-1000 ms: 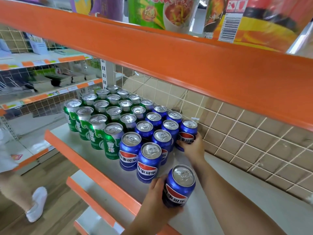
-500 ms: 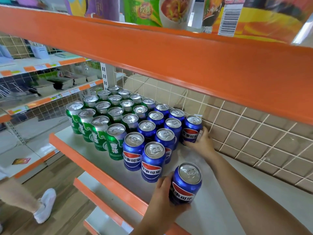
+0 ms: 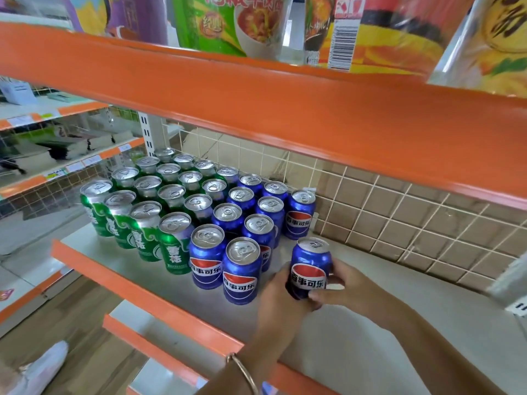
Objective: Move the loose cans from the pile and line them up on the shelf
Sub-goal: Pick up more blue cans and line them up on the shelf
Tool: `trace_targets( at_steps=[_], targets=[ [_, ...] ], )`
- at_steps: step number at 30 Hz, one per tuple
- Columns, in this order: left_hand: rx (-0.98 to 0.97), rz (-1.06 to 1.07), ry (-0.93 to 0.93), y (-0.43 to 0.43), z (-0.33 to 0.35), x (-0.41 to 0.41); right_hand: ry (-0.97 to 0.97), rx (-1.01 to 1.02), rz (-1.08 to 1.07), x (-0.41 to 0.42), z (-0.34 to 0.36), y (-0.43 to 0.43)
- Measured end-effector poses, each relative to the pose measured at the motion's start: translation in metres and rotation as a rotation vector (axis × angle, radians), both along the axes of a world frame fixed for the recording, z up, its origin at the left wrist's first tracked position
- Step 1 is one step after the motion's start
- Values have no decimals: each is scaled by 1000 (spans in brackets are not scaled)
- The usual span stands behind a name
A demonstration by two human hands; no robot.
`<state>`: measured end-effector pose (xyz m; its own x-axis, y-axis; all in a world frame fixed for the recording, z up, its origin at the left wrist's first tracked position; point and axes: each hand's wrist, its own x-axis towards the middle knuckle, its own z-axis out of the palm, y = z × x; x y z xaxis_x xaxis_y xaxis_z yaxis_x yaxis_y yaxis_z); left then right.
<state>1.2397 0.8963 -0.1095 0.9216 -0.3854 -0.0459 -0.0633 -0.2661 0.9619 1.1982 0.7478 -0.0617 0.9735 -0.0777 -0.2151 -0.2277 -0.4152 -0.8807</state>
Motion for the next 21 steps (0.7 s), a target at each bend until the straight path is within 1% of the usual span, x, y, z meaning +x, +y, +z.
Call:
trace_targets(
  at_steps=[3,6,8,10,13,16,21],
  targets=[
    [10,-1,-32,-1,9,3,-124,-72,-156,9,-6,4],
    [40,14,-94,1,13,6,-191,-82,-223,19,-11,2],
    [62,0,-68,4,14,3,-220,-45,-268,29,-16,0],
    [95,-29,-18,7,12,-1,-219,48,-314,39,-23,-3],
    [196,-36,-45,13,5,-3,-246,76,-320,52,-29,-7],
    [190,-19,-99,17,-5,1,-270,66,-292,63,-27,-6],
    [226,-17,-97,19,-13,3,-301,66,-280,76,-31,4]
  ],
)
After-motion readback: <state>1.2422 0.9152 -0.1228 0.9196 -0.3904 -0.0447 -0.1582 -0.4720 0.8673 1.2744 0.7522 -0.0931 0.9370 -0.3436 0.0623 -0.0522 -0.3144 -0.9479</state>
